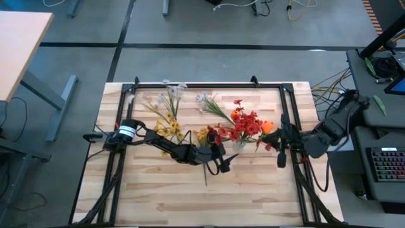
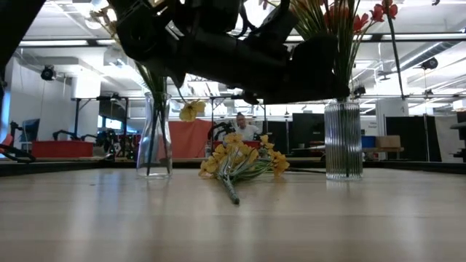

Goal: Sort flowers into vase by color
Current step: Put the orange flower into the right transparent vase

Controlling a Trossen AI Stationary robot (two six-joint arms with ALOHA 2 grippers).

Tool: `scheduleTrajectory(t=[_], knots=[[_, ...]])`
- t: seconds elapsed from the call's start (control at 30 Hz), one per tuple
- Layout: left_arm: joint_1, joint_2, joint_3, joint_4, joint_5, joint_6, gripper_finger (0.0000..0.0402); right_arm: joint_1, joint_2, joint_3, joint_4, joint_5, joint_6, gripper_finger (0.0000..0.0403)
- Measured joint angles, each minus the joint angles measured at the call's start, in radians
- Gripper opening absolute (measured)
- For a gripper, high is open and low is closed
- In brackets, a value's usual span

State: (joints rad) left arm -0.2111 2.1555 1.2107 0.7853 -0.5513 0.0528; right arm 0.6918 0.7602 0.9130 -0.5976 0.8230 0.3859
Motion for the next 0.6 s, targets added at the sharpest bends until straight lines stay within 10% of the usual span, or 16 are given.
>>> scheduleTrajectory(t=[0.6], knots=[[-0.039, -0.021, 0.048, -0.027, 0.010, -0.014, 0.0334, 0.049, 0.004, -0.026, 0.045, 0.068, 0.025, 0.0013]])
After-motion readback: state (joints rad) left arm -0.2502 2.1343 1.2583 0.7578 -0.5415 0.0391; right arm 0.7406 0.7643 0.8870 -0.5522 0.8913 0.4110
